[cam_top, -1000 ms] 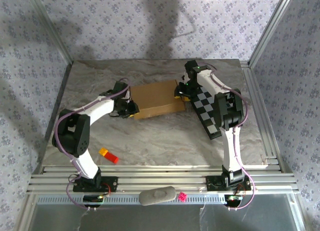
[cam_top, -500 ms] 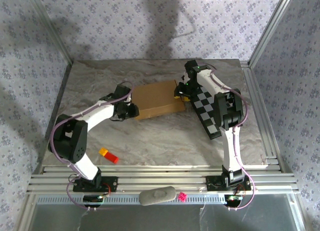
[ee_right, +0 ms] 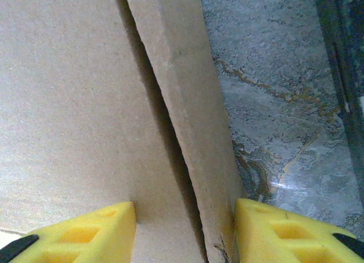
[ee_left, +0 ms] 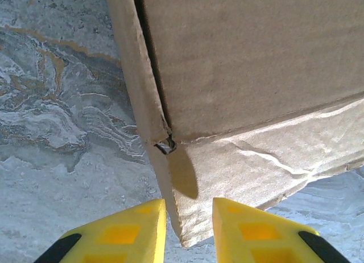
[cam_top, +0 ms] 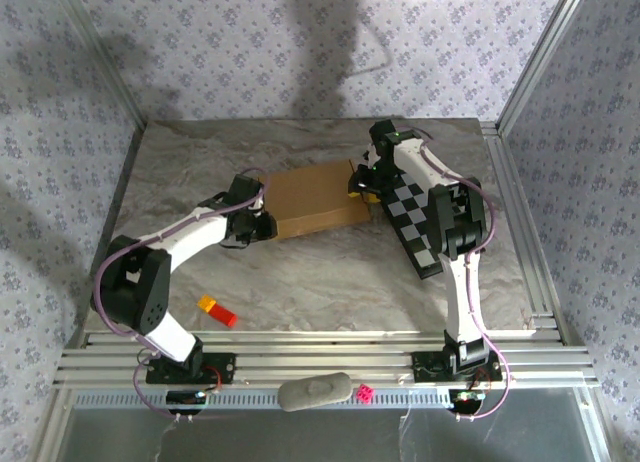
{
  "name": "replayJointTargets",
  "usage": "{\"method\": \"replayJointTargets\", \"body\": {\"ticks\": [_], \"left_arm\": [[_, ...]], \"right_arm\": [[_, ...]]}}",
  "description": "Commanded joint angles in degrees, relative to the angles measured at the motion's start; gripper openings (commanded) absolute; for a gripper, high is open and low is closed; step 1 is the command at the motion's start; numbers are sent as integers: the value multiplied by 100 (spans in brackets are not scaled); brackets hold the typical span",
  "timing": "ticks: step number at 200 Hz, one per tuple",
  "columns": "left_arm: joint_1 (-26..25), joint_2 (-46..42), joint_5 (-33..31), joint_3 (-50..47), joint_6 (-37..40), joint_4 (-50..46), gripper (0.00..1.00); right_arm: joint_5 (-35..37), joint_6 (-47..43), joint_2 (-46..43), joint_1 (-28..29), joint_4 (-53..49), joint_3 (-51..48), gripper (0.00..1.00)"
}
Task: Fold the paper box
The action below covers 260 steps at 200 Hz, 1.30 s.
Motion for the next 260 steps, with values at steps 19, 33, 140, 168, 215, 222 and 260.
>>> {"method": "replayJointTargets", "body": {"ticks": [19, 33, 140, 168, 215, 222, 260], "left_arm": [[-53, -162, -125, -78, 82, 24, 25], [-53, -103, -116, -66, 82, 43, 23], [-133, 256, -623, 115, 395, -8, 18], [-168, 304, -901, 150, 486, -59, 17], [-338, 487, -1386, 347, 557, -252, 12], [-369, 517, -1471, 395, 561, -303, 10], [-509, 638, -1768, 576, 556, -534, 3]], "right_arm": [[-11, 21, 180, -16, -201, 141, 50], [-15, 12, 180, -17, -200, 137, 50], [-85, -23, 413, -29, -508, 431, 46], [-120, -23, 443, -30, -531, 431, 45], [-135, -40, 460, -34, -548, 440, 44], [-137, -47, 461, -35, -549, 432, 44], [-147, -58, 452, -36, -562, 443, 44]]}}
